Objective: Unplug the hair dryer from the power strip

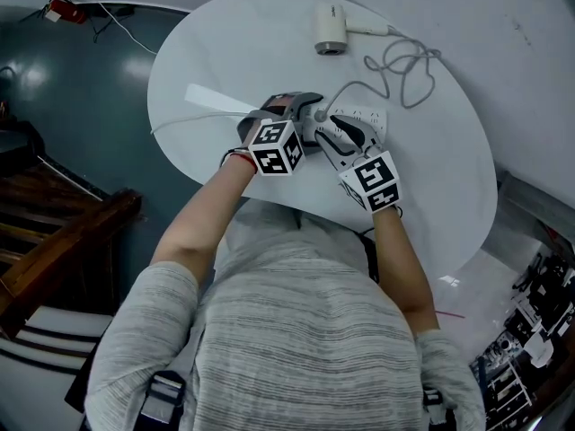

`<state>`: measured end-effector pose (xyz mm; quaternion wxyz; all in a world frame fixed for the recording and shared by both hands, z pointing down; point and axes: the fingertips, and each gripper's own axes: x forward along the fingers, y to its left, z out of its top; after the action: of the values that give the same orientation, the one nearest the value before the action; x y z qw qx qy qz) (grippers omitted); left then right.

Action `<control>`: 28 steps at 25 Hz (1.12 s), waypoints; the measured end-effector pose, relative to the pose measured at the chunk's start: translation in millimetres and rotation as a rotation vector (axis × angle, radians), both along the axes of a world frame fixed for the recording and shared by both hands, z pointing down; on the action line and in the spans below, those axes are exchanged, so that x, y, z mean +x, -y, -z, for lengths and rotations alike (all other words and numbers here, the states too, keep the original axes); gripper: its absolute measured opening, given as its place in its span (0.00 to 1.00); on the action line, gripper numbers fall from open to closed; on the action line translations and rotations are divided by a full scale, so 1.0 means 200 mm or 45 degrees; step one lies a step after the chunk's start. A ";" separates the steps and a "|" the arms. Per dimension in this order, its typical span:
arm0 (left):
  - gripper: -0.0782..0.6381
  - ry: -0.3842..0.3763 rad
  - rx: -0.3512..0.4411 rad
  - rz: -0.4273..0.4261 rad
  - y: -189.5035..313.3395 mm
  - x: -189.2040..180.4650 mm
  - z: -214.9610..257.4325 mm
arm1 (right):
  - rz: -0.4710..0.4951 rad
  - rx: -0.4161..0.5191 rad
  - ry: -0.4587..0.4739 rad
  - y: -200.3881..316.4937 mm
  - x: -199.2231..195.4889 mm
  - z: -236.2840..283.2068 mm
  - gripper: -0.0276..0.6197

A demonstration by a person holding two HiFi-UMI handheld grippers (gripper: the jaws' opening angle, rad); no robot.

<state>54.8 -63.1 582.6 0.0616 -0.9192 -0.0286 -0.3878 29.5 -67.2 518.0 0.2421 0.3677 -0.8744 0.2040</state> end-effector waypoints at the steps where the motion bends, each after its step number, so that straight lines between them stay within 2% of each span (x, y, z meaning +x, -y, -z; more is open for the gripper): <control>1: 0.75 0.006 0.000 -0.006 0.00 0.00 -0.01 | 0.001 -0.001 -0.006 0.01 0.00 -0.01 0.28; 6: 0.75 0.033 0.005 -0.033 0.00 0.01 -0.05 | 0.046 -0.010 -0.087 0.03 -0.01 -0.08 0.28; 10: 0.75 0.043 0.041 -0.053 -0.01 0.01 -0.06 | 0.051 0.020 -0.157 0.07 0.00 -0.11 0.28; 15: 0.75 0.028 0.068 -0.066 -0.01 0.01 -0.07 | 0.126 0.062 -0.275 0.08 -0.03 -0.15 0.27; 18: 0.75 0.013 0.073 -0.064 -0.01 0.01 -0.06 | 0.151 0.104 -0.338 0.09 -0.03 -0.17 0.17; 19: 0.75 0.014 0.073 -0.064 -0.01 0.01 -0.06 | 0.159 0.112 -0.353 0.09 -0.03 -0.17 0.17; 23: 0.75 0.023 0.071 -0.059 -0.01 0.01 -0.06 | 0.197 0.138 -0.387 0.09 -0.04 -0.17 0.17; 28: 0.75 0.044 0.064 -0.055 0.00 0.01 -0.08 | 0.185 0.106 -0.365 0.10 -0.03 -0.17 0.15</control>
<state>57.0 -62.2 597.8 0.0924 -0.9097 -0.0396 -0.4029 23.6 -86.6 551.3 0.3630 0.3385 -0.8629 0.0947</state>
